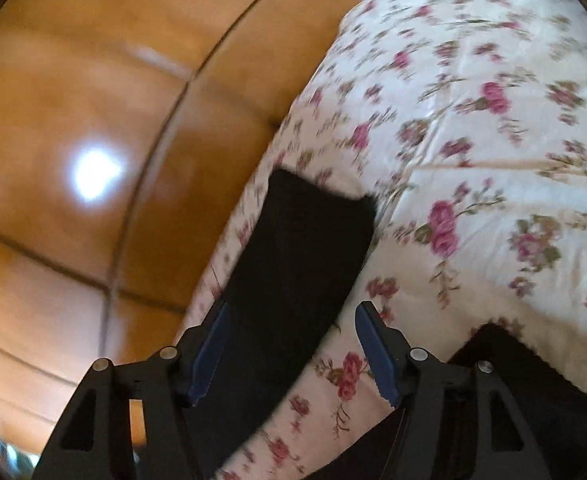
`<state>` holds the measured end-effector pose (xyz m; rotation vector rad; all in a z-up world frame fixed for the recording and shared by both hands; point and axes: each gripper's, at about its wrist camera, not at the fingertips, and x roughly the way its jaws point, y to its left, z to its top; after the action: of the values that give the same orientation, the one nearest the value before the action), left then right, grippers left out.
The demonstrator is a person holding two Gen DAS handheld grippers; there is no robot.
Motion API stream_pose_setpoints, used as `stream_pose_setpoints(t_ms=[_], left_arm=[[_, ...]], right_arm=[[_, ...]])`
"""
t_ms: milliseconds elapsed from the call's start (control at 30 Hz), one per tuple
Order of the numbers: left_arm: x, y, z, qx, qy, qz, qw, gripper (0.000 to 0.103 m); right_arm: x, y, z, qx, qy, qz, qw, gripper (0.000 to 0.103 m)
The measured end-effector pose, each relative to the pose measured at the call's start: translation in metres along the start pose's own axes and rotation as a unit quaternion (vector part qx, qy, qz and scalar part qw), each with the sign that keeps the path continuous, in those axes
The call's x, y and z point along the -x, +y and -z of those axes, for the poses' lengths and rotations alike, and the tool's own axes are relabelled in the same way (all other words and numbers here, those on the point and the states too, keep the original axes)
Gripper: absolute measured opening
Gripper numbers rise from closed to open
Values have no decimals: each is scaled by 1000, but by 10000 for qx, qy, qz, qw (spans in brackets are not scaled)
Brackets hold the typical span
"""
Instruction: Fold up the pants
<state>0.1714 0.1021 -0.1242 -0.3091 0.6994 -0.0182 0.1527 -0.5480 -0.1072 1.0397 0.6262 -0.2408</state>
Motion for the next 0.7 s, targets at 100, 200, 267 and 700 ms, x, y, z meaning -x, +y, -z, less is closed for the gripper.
stream_pose_setpoints(t_ms=[100,200,267,700], left_arm=[[0,-1,1,-20,-13,-21,10000,39],[0,-3,2,-36,-30,-45,10000,39],[0,-3,2,-34,-29,-48,10000,39],[-2,-1,1,-7,19,-6,10000,39]], right_arm=[[-19,4,-4,-29,-100,213,9997,65],[-37,2,-12,-32,-100,388,9992,47],[-49,6,-18,50,75,462,9989,11],[-20,15,-7,797,-576,2132,9720,49]])
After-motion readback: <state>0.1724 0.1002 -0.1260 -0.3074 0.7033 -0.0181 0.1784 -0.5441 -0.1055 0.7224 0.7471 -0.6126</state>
